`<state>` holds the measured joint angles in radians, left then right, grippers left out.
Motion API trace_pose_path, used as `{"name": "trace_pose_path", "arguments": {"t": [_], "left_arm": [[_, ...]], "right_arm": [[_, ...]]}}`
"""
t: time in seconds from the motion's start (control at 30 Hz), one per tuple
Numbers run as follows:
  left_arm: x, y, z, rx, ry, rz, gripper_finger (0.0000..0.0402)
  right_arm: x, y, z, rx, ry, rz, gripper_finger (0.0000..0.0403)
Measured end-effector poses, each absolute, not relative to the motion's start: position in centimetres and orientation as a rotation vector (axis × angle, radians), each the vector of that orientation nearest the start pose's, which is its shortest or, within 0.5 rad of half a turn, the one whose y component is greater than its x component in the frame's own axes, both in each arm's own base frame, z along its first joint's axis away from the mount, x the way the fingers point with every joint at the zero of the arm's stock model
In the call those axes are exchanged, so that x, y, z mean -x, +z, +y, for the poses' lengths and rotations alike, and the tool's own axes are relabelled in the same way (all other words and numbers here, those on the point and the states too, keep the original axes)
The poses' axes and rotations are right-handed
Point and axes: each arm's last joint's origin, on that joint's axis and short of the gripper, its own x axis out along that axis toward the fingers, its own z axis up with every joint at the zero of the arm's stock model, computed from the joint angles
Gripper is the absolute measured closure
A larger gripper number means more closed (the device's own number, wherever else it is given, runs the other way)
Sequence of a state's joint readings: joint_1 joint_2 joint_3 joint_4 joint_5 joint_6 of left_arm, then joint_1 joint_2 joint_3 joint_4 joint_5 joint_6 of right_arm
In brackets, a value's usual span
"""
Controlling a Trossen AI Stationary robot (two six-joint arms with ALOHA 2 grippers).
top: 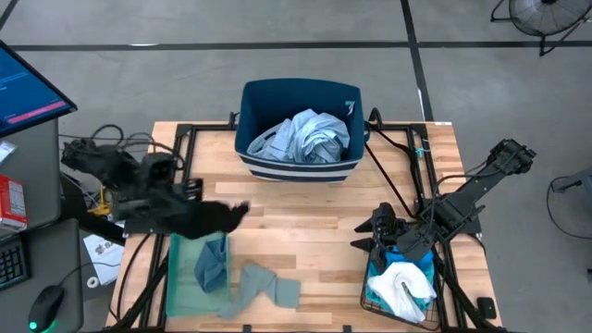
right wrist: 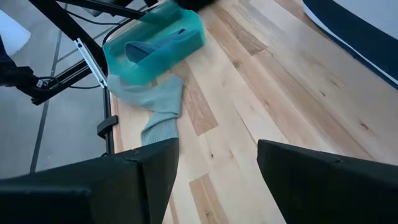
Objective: Pick & Place Cloths
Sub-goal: Put the black sock into the green bin
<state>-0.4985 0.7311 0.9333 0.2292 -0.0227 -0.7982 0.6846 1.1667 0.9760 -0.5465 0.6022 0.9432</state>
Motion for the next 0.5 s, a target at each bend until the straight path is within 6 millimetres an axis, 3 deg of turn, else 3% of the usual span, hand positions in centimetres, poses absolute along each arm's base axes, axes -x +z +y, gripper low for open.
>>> {"name": "trace_pose_path", "arguments": {"t": [0.17, 0.27, 0.5], "left_arm": [[-10.3, 42.8, -7.0, 1.088, -0.739, -0.067, 0.0401], [-9.9, 41.7, -7.3, 1.156, -0.703, 0.093, 0.0401], [-10.6, 38.2, -7.7, 0.992, -0.427, 0.335, 0.0401]], "right_arm": [[-19.2, 29.5, 13.6, -0.504, -0.219, 0.578, 0.0189], [-19.0, 29.3, 13.5, -0.515, -0.224, 0.611, 0.0189], [-18.9, 29.1, 13.4, -0.524, -0.244, 0.630, 0.0189]]}}
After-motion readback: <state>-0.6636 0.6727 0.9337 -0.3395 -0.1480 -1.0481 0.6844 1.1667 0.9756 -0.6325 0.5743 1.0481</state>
